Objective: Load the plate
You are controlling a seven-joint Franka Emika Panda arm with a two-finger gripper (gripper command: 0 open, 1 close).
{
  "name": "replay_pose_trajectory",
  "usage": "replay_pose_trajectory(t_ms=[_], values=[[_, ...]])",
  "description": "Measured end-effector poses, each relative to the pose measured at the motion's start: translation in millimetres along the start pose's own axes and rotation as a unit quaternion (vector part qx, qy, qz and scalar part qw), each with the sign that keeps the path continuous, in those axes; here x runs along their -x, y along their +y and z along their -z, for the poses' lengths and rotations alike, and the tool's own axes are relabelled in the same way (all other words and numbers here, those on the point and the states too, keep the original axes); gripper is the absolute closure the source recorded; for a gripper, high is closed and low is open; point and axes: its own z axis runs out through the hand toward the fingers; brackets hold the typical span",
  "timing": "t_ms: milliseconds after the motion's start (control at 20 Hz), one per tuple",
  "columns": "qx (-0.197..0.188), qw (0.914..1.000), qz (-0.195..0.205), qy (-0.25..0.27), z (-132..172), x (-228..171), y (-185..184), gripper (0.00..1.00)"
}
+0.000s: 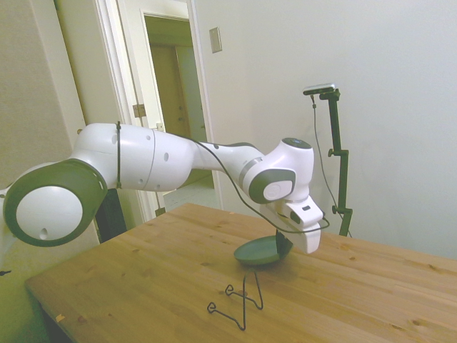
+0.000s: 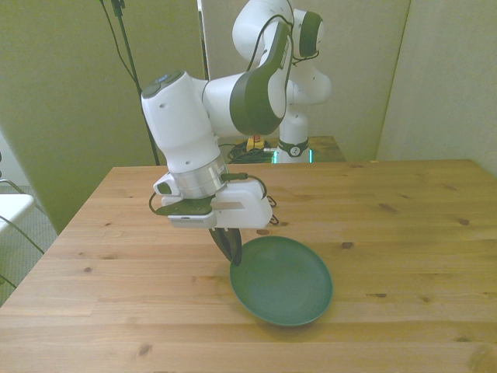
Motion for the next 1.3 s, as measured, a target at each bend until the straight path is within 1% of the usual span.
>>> replay_pose_trajectory(t_ms=[200, 400, 550, 800, 950, 1150, 1300], values=[[-0.003, 1.0, 0.005, 0.005, 40.9, 30.6, -13.5, 1.0], [0.003, 0.9998, 0.014, 0.014, 92.8, 61.4, -15.3, 1.0], [0.022, 0.9976, 0.019, 0.063, 132.0, 81.2, -10.8, 1.0], [0.067, 0.9899, 0.046, 0.116, 165.7, 116.2, 15.4, 1.0], [0.103, 0.9785, 0.06, 0.168, 185.4, 138.9, 36.5, 1.0], [0.156, 0.9535, 0.094, 0.24, 195.9, 171.4, 56.5, 1.0], [0.184, 0.9354, 0.121, 0.277, 189.9, 194.4, 65.6, 1.0]])
